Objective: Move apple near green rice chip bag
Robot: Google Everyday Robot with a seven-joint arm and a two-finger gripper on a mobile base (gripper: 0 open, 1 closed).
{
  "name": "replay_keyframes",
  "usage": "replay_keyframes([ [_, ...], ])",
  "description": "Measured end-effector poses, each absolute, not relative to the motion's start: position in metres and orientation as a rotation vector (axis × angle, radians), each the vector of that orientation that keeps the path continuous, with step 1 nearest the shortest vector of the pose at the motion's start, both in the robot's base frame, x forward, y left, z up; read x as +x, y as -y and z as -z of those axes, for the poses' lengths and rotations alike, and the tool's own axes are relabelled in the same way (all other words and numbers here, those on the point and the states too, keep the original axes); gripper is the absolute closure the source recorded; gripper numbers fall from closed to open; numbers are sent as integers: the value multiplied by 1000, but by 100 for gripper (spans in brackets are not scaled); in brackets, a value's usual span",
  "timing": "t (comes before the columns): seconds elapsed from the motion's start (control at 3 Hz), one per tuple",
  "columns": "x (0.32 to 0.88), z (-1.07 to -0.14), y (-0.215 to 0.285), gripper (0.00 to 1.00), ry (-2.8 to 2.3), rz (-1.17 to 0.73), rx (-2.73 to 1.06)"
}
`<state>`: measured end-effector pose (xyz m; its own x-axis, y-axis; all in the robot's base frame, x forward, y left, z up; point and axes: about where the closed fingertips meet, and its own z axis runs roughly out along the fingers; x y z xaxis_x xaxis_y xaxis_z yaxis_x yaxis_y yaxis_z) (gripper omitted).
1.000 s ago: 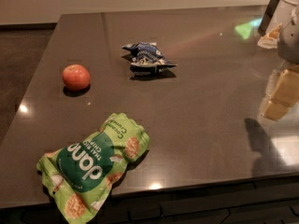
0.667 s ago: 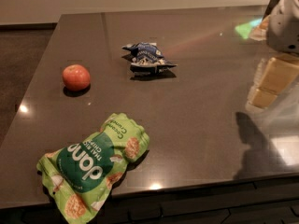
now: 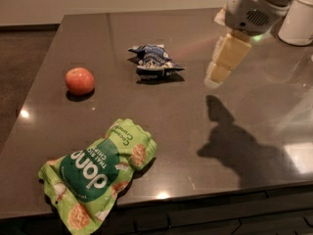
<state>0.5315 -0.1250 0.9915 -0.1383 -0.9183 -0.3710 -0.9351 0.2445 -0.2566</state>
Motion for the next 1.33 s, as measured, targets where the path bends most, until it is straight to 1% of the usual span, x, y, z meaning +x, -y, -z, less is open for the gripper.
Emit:
replay_keyframes([
  [0.67, 564, -956, 20, 0, -1972, -211, -1749],
  [1.33, 580, -927, -74, 0, -1907, -304, -1797],
])
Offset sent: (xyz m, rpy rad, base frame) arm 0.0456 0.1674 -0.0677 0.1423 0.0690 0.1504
